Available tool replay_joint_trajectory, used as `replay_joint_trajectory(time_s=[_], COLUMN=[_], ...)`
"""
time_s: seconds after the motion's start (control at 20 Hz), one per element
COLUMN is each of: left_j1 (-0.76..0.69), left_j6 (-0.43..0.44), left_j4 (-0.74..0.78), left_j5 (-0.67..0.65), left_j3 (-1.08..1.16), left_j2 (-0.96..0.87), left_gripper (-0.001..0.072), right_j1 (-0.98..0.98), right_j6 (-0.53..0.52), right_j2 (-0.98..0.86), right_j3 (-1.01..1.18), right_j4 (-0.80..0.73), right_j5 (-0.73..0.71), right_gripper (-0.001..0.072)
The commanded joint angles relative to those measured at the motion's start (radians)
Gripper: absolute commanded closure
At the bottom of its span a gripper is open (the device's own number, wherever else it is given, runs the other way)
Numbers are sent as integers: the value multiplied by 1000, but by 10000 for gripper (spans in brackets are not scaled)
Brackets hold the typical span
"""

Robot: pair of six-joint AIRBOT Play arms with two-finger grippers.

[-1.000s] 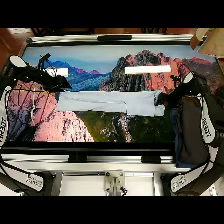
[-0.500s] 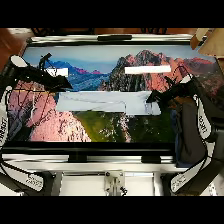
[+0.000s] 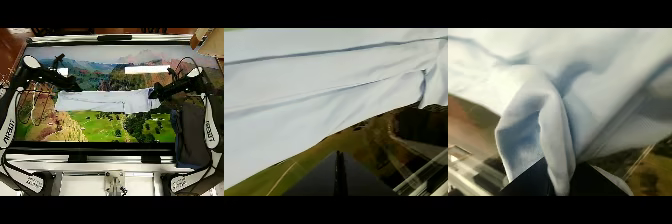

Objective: Fold the shirts.

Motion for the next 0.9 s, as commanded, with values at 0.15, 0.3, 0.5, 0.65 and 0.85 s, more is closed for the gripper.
replay_joint_trajectory(time_s=[0.15, 0.3, 0.5, 0.65, 0.85], left_j1=[-296, -433, -589, -630, -525], left_j6=[-52, -114, -125, -60, 3], left_j4=[-80, -115, -291, -413, -334], left_j5=[237, 380, 534, 543, 425], left_j3=[-138, -172, -160, -138, -138], left_j2=[-18, -26, -117, -173, -119], left_gripper=[672, 672, 672, 672, 673], right_j1=[6, 6, 6, 6, 78], right_j6=[76, 115, 185, 215, 215], right_j2=[269, 396, 515, 536, 504], right_j3=[1, 1, 0, 0, 0], right_j4=[10, 9, 9, 9, -53], right_j5=[172, 223, 225, 226, 184], right_gripper=[647, 647, 647, 647, 647])
